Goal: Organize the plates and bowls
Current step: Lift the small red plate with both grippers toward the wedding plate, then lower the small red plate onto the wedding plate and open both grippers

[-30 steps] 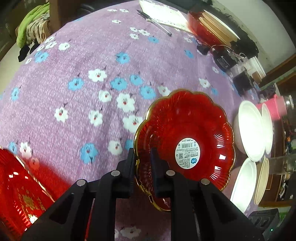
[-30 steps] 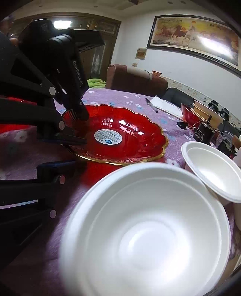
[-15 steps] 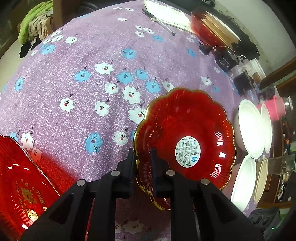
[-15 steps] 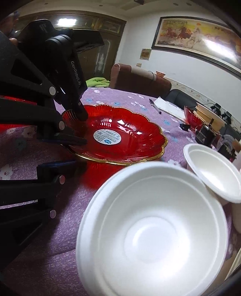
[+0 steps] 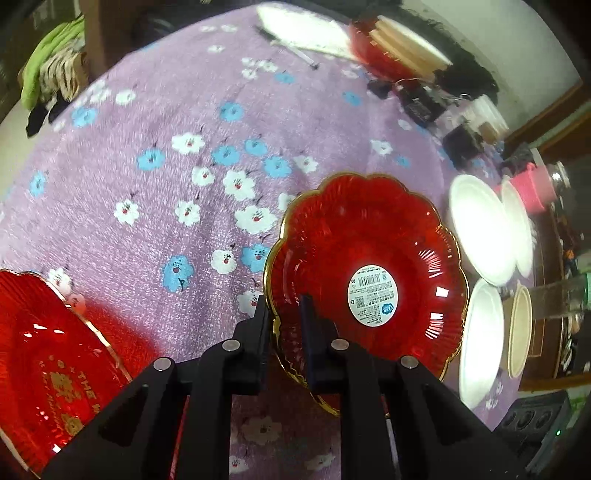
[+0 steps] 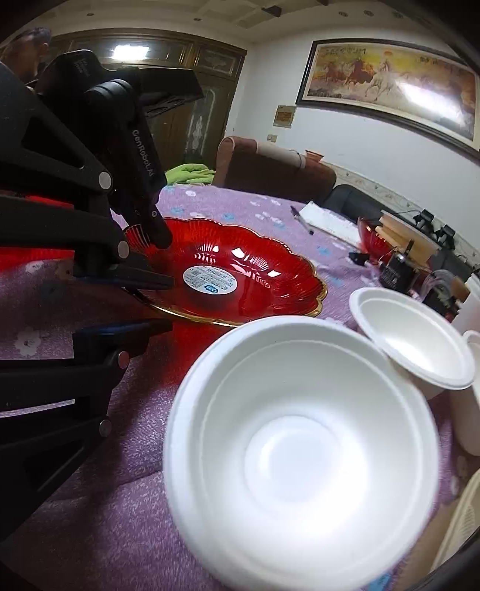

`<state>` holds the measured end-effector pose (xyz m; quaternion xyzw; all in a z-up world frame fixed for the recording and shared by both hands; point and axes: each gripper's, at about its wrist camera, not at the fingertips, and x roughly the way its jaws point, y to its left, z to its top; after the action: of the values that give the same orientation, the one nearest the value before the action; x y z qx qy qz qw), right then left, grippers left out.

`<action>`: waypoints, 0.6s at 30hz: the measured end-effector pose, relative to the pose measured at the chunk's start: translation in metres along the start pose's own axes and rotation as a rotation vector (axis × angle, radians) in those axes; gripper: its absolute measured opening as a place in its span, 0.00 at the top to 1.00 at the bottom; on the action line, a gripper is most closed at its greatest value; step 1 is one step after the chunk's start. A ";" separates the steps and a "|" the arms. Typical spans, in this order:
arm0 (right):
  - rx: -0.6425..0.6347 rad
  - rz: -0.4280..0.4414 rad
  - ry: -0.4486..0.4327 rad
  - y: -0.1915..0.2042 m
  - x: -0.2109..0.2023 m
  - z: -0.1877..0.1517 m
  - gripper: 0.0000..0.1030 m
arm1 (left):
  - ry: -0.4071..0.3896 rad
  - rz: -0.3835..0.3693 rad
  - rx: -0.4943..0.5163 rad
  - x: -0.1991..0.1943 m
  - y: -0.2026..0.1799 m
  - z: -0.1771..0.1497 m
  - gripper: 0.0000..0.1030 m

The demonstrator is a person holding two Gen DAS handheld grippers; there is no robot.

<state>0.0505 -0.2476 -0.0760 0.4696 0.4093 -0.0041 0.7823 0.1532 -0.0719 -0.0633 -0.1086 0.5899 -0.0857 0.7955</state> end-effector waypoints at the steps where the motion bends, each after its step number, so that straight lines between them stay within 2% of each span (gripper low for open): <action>1: -0.005 0.004 -0.005 0.002 -0.003 0.000 0.85 | -0.008 -0.003 0.004 -0.004 0.000 -0.001 0.87; 6: -0.051 0.032 -0.025 0.018 -0.024 -0.009 0.85 | -0.054 -0.025 0.028 -0.036 0.006 -0.010 0.87; 10: -0.104 0.071 -0.014 0.039 -0.037 -0.021 0.85 | -0.112 -0.030 0.045 -0.075 0.026 -0.021 0.87; 13: -0.173 0.102 0.009 0.061 -0.044 -0.039 0.85 | -0.169 0.001 0.066 -0.107 0.050 -0.034 0.87; 18: -0.292 0.142 0.106 0.097 -0.038 -0.084 0.85 | -0.189 0.063 0.070 -0.136 0.095 -0.062 0.86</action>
<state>0.0098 -0.1454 0.0004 0.3781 0.4121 0.1355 0.8179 0.0550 0.0508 0.0186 -0.0700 0.5119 -0.0706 0.8532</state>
